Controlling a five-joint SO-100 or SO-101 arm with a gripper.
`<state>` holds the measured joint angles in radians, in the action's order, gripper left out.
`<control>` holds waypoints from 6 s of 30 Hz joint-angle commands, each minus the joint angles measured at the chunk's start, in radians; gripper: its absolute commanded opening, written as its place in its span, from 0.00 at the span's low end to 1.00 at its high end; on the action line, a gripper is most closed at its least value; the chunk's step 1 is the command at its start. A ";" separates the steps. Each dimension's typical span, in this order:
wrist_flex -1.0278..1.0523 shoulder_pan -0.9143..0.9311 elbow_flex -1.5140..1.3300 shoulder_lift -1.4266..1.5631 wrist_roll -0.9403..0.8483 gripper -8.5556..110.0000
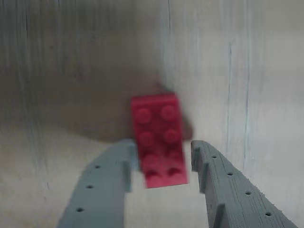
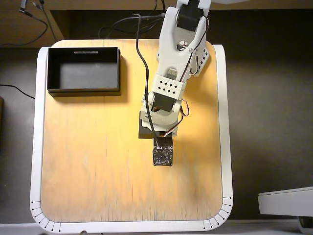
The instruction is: Grasp a lego block and put it in the bin.
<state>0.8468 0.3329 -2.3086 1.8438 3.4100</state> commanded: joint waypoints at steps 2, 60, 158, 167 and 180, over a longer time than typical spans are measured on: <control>-0.025 -0.017 0.129 0.005 -0.015 0.08; 0.499 1.163 0.350 0.525 -0.054 0.08; 0.081 0.017 0.044 1.103 -0.258 0.07; 0.081 -0.224 -0.255 1.259 -0.268 0.07; 0.080 -0.364 -0.566 1.393 -0.305 0.07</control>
<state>0.9526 -0.0107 -2.8547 3.1937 3.1201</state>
